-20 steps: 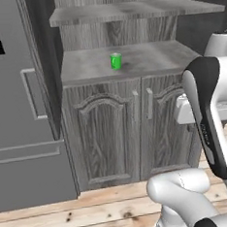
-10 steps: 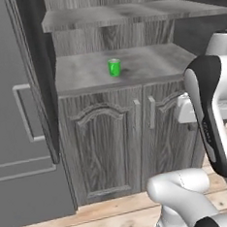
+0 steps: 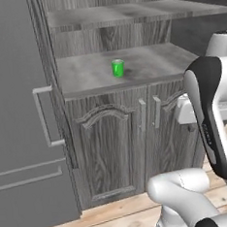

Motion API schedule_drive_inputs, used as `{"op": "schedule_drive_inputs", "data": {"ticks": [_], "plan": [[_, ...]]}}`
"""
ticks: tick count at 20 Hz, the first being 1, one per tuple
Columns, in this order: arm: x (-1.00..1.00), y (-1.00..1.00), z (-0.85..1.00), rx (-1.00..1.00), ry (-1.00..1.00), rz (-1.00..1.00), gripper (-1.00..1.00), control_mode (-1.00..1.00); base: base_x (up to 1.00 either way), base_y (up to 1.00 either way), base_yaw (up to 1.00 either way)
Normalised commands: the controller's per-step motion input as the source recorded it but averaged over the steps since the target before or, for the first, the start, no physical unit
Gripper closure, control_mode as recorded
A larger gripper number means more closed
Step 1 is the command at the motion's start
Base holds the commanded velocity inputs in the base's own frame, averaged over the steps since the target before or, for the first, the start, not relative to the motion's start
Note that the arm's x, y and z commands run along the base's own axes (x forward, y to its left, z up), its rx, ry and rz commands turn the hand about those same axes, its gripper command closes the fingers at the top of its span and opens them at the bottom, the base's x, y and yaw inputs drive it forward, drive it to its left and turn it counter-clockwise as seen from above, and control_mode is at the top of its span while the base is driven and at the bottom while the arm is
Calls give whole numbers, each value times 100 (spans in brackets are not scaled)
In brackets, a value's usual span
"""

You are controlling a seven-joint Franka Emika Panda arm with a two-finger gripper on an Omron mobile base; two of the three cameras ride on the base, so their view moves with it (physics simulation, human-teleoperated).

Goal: There is a tray on the dining counter. Grab the cup, mug, and pitcher and place them on the tray. The pitcher may be placed next to the tray if it cannot fit the tray.

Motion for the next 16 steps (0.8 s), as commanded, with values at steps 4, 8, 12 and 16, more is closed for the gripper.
{"op": "schedule_drive_inputs", "data": {"ticks": [4, 8, 12, 16], "plan": [[0, 0, 0, 0, 0, 0, -100, 100, 64, 32, -12], [0, 0, 0, 0, 0, 0, -100, 100, 45, 41, -4], [0, 0, 0, 0, 0, 0, -100, 100, 36, 34, 0], [0, 0, 0, 0, 0, 0, -100, 100, 41, 26, 0]]}}
